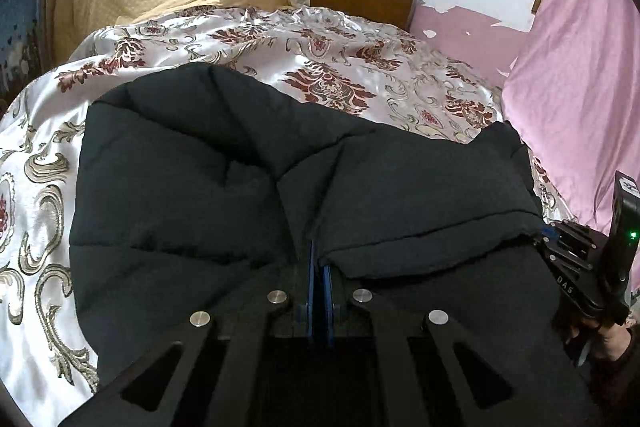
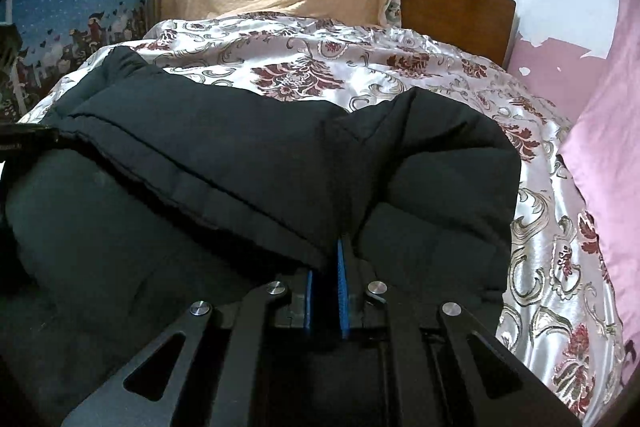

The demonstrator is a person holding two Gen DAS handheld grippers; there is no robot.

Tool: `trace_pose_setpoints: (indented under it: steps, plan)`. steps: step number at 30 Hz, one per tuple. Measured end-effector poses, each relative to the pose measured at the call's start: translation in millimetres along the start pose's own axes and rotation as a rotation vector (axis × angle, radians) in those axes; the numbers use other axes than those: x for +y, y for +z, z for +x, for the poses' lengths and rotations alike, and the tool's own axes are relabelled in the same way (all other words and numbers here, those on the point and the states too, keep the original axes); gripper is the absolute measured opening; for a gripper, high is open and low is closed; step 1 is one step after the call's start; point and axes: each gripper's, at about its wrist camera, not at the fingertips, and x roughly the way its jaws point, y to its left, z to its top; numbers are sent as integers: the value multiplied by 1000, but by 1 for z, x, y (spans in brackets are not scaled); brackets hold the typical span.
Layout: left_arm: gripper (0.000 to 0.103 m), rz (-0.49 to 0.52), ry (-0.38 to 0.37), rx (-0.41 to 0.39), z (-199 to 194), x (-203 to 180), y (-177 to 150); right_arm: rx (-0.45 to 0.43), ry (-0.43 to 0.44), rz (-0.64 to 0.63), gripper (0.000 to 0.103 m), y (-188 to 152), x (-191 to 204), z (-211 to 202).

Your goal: Fold large clothes

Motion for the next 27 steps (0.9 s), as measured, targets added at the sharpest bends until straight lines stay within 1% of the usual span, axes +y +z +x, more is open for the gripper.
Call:
trace_pose_setpoints:
  steps: [3,4,5,7,9,11,12,13,14,15,16,17,18,19,20,22,23,25,26,27]
  plan:
    - [6,10,-10,-13,-9,-2,1,-12,-3,-4,9,1,1,-4]
    - [9,12,-8,-11,-11,-2,2,-19,-1,-1,9,2,1,-5]
    - [9,14,-3,-8,-14,-3,3,-24,0,2,10,3,0,-7]
    - [10,24,1,3,-17,-5,5,-38,6,21,10,5,-2,-12]
    - [14,36,8,25,-18,-6,8,-47,17,31,10,7,-5,-17]
    - [25,38,7,49,-22,-4,9,-54,24,27,12,10,-7,-22]
    - [29,40,-4,55,-27,-1,8,-53,27,20,12,12,-8,-24]
    - [37,47,-15,51,-32,2,6,-52,31,13,12,13,-9,-27]
    - [45,63,-23,27,-41,5,4,-49,46,-1,13,14,-11,-32]
    - [48,81,-26,-19,-53,8,2,-45,62,-13,20,14,-15,-38]
    - [55,92,-26,-68,-63,11,2,-46,72,-19,33,15,-19,-45]
    - [65,96,-26,-109,-72,13,4,-56,79,-14,39,17,-24,-52]
    - [69,89,-22,-155,-80,16,10,-81,83,1,44,20,-31,-61]
    - [74,70,-16,-188,-84,17,20,-110,89,27,45,27,-39,-70]
    - [75,43,-9,-200,-82,16,34,-123,91,54,46,35,-44,-73]
    - [75,-3,-8,-185,-70,13,60,-137,104,129,46,58,-54,-67]
    - [75,-20,-3,-160,-59,9,73,-126,116,164,46,72,-56,-57]
    - [75,-38,-2,-75,-28,-4,94,-91,150,226,46,91,-57,-33]
    - [75,-42,-10,-25,-10,-11,100,-68,177,258,46,99,-55,-19]
    - [75,-42,-12,1,-1,-14,102,-44,205,281,46,105,-52,-5]
